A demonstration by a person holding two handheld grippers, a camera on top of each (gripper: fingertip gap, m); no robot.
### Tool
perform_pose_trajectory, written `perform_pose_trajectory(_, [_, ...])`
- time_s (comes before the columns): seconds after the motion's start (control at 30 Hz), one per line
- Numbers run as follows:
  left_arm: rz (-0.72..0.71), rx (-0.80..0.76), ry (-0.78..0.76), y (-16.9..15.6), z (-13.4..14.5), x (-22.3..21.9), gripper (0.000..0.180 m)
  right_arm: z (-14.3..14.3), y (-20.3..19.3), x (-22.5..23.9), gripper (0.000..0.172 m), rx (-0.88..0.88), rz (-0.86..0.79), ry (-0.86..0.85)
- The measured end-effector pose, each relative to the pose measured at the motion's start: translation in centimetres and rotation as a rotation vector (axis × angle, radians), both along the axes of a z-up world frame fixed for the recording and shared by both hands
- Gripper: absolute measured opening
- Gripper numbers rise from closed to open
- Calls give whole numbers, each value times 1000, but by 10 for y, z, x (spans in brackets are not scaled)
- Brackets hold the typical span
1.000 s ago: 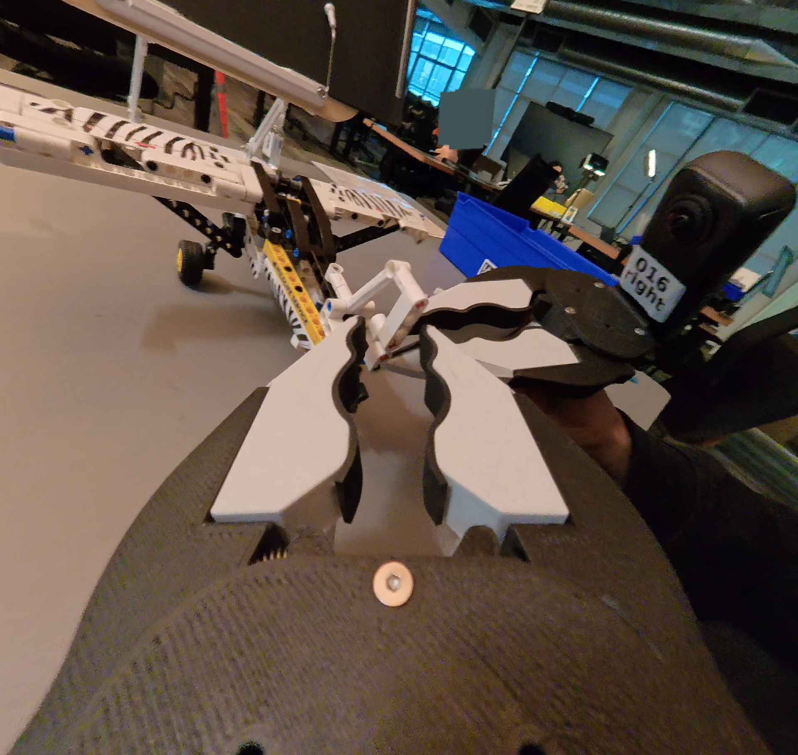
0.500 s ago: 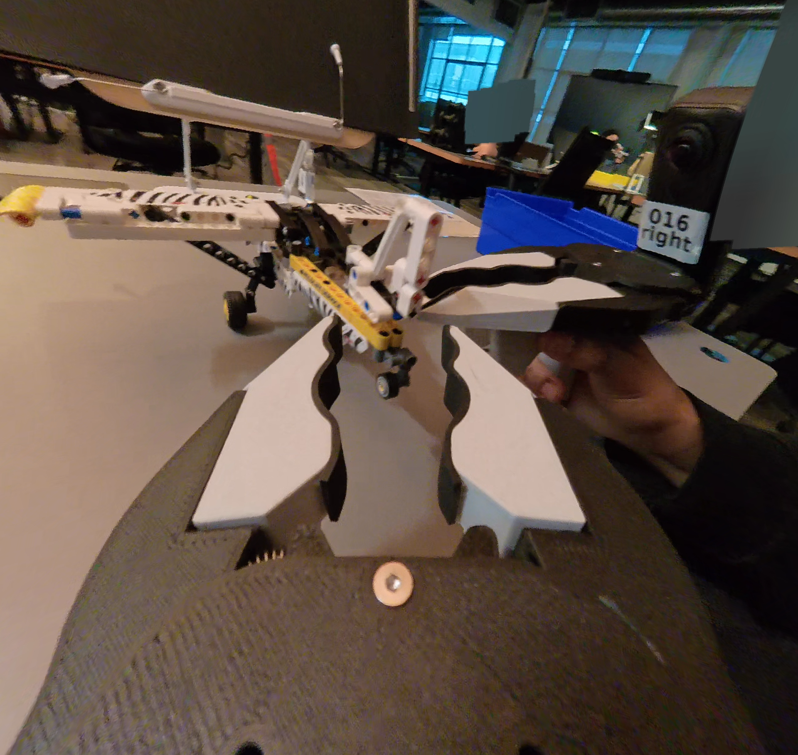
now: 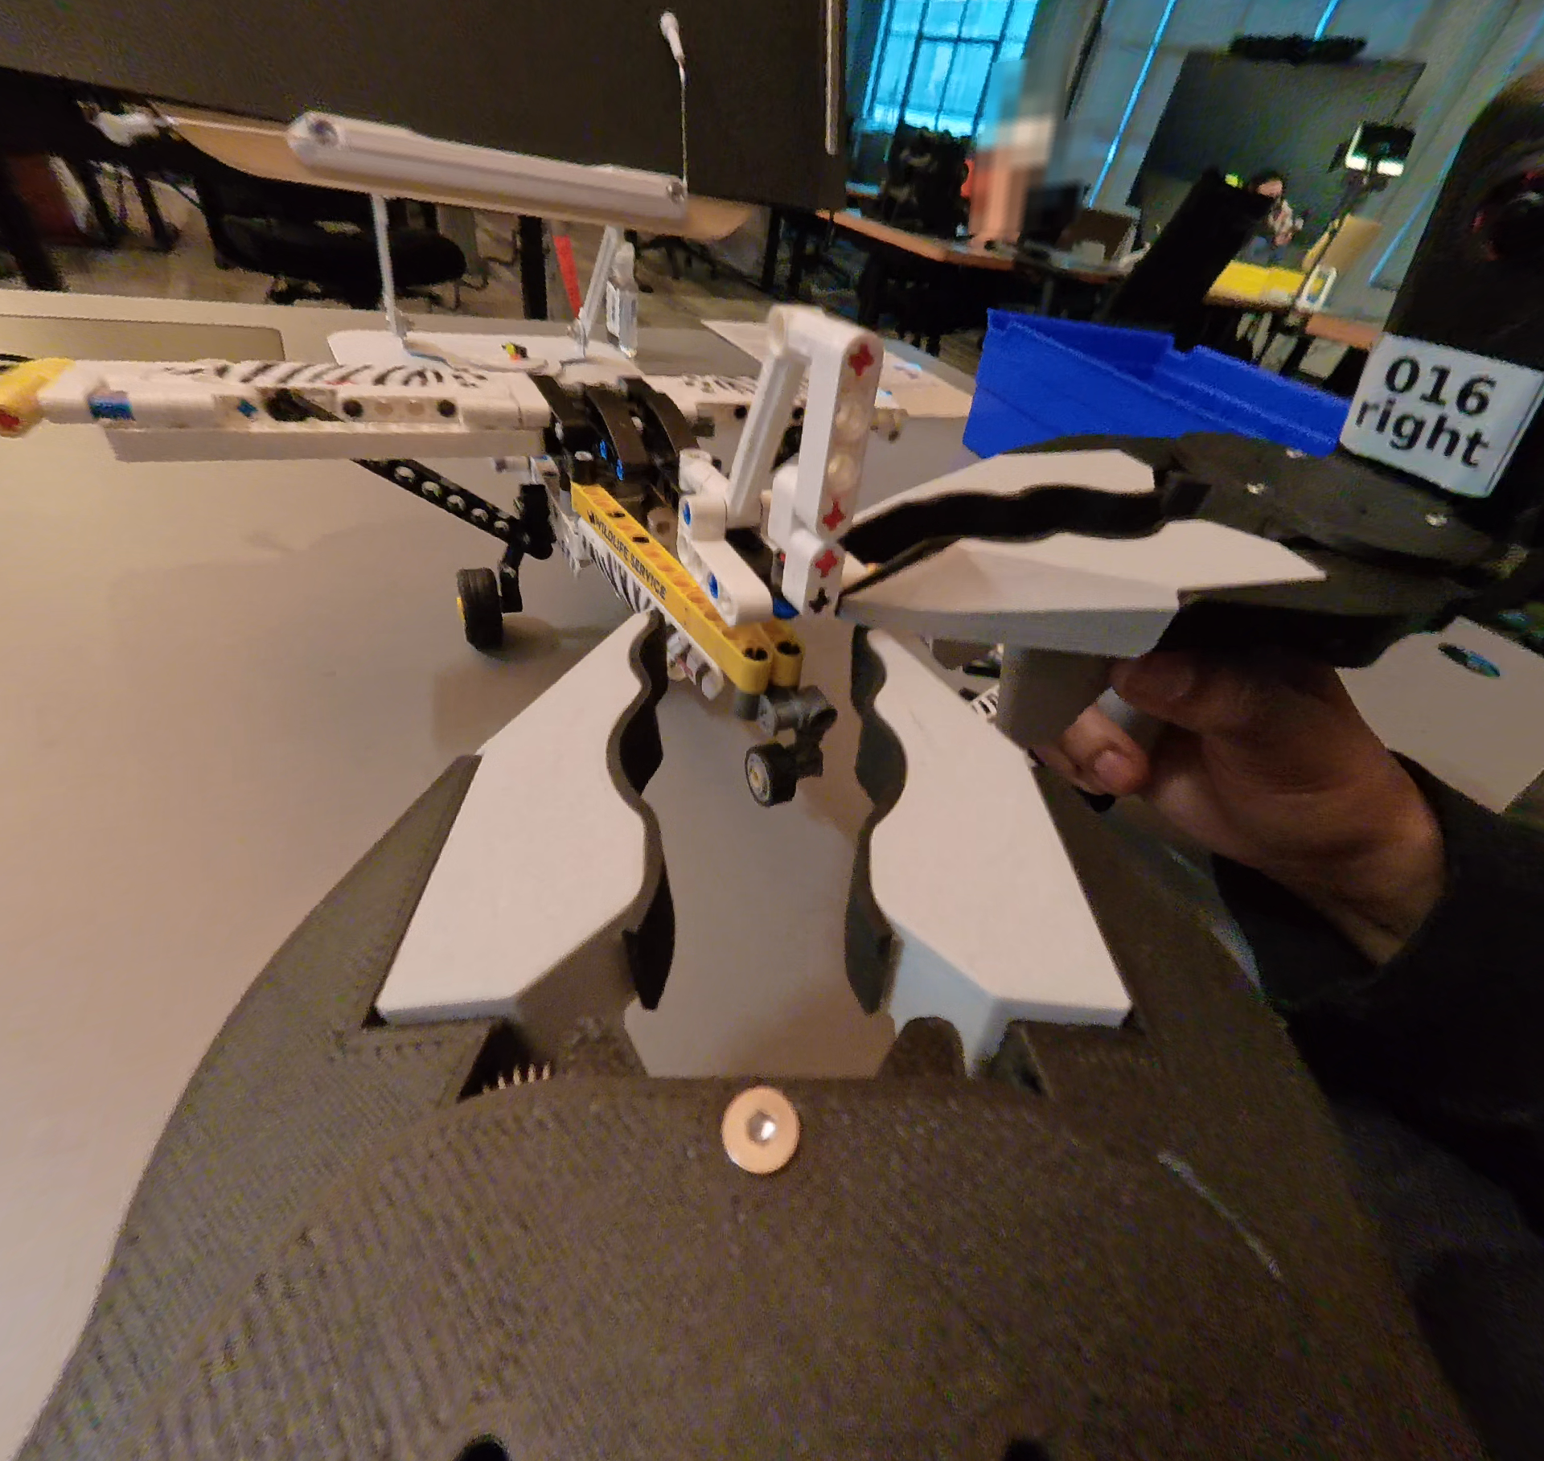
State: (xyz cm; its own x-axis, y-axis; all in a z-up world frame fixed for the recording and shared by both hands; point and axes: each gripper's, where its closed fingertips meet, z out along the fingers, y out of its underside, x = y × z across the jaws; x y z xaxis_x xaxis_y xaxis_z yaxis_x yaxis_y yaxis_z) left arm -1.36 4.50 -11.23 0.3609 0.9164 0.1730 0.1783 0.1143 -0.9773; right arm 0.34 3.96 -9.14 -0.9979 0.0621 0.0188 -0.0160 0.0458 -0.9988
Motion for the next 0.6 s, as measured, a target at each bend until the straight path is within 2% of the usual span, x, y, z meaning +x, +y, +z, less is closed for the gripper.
perform_pose_trajectory(0.17, [41,-25,86,-3,10,2,24,6,1,5,14,-36,15,12])
perform_pose_trajectory(0.3, [66,-89,142,-3,14,4,22,9,4,6,13,-53,31,-27])
perform_pose_trajectory(0.6, [87,-47,127,-9,14,2,18,4,5,6,13,-31,1,-43])
